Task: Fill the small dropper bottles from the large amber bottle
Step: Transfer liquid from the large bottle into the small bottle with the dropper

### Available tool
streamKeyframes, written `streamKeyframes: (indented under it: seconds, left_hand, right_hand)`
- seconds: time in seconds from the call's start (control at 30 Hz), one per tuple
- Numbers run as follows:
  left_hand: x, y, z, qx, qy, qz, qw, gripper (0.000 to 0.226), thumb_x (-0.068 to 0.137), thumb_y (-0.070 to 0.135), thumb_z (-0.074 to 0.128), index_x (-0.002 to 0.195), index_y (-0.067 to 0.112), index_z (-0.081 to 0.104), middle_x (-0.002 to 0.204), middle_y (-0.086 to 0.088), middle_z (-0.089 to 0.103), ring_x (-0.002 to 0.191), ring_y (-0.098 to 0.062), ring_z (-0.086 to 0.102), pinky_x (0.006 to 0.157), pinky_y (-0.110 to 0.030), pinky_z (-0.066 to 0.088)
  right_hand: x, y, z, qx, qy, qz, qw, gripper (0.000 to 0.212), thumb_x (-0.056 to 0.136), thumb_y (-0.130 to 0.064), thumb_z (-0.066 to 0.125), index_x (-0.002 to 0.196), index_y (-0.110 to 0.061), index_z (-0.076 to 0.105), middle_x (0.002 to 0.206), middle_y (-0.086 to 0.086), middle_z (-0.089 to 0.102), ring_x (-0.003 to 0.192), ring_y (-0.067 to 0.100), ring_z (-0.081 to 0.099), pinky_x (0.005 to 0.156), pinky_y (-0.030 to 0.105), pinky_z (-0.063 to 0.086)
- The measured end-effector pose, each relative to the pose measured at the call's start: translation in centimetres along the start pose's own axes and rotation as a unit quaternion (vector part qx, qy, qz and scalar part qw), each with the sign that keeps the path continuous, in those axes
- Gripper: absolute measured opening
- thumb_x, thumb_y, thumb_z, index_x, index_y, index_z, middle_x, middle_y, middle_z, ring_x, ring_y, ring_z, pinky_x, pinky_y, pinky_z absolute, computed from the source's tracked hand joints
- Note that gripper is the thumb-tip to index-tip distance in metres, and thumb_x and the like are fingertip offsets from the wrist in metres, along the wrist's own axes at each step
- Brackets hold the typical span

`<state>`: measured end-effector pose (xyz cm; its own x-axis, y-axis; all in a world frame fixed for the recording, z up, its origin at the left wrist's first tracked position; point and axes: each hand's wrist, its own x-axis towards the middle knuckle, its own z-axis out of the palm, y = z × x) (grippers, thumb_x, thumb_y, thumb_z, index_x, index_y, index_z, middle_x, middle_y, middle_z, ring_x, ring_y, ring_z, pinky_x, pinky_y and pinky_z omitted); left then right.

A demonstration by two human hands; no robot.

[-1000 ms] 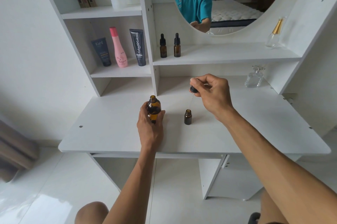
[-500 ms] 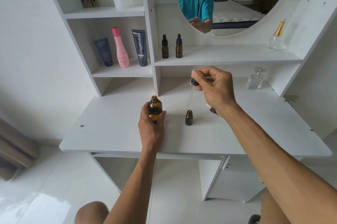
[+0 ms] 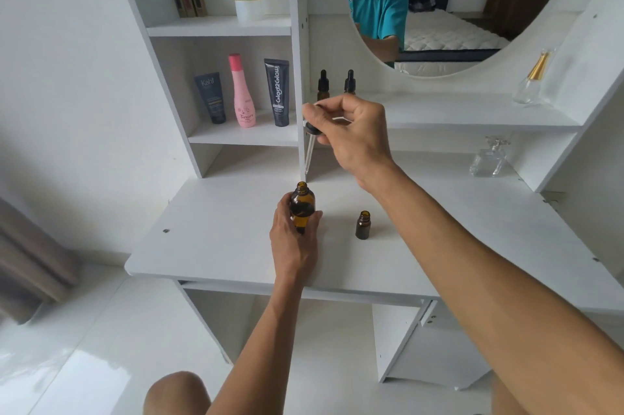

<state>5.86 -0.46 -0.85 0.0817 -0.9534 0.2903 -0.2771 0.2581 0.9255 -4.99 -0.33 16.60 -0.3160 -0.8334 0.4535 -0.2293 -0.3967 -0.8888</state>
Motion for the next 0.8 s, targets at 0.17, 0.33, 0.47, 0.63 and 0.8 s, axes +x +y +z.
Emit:
streamKeyframes:
  seconds: [0.17,0.33,0.47,0.63,0.8]
  left_hand:
    - [0.0,0.0,0.0,-0.005,-0.001,0.003,1.000,0.047,0.090,0.026,0.072,0.131,0.030,0.050,0.113,0.016,0.059,0.100,-0.005,0.057,0.087,-0.022,0.047]
    - [0.0,-0.1,0.1,-0.006,0.003,0.007,1.000,0.046,0.089,0.026,0.072,0.130,0.029,0.051,0.113,0.015,0.060,0.101,-0.007,0.058,0.089,-0.030,0.052]
    - [0.0,0.0,0.1,-0.013,-0.002,0.010,1.000,0.046,0.090,0.026,0.072,0.130,0.030,0.051,0.113,0.014,0.060,0.101,-0.006,0.058,0.087,-0.026,0.050]
    - [0.0,0.1,-0.1,-0.013,-0.007,0.008,1.000,0.045,0.090,0.025,0.072,0.130,0.030,0.051,0.115,0.012,0.062,0.101,-0.007,0.059,0.080,-0.012,0.044]
    - [-0.1,0.2,-0.1,-0.011,-0.006,0.008,1.000,0.045,0.090,0.026,0.071,0.130,0.029,0.051,0.117,0.010,0.063,0.101,-0.007,0.060,0.080,-0.011,0.044]
  right_hand:
    - [0.1,0.9,1.2,-0.029,-0.013,0.015,0.999,0.021,0.079,-0.032,0.082,0.085,-0.014,0.075,0.079,-0.001,0.074,0.075,0.018,0.074,0.073,0.044,0.062]
    - [0.0,1.4,1.5,-0.040,-0.016,0.018,0.999,0.022,0.079,-0.033,0.082,0.086,-0.013,0.075,0.078,0.000,0.075,0.077,0.020,0.074,0.073,0.044,0.062]
    - [-0.1,1.5,1.6,-0.038,-0.024,0.018,0.999,0.020,0.080,-0.029,0.082,0.086,-0.012,0.075,0.076,0.000,0.074,0.072,0.014,0.074,0.071,0.037,0.063]
    - [-0.4,2.3,1.9,-0.047,-0.028,0.033,0.998,0.018,0.080,-0.029,0.082,0.084,-0.013,0.074,0.074,-0.002,0.074,0.068,0.009,0.073,0.062,0.021,0.056]
    - [-1.1,3.8,1.9,-0.038,-0.035,0.065,0.997,0.019,0.080,-0.025,0.082,0.083,-0.008,0.075,0.072,0.003,0.074,0.062,0.007,0.070,0.058,0.015,0.050]
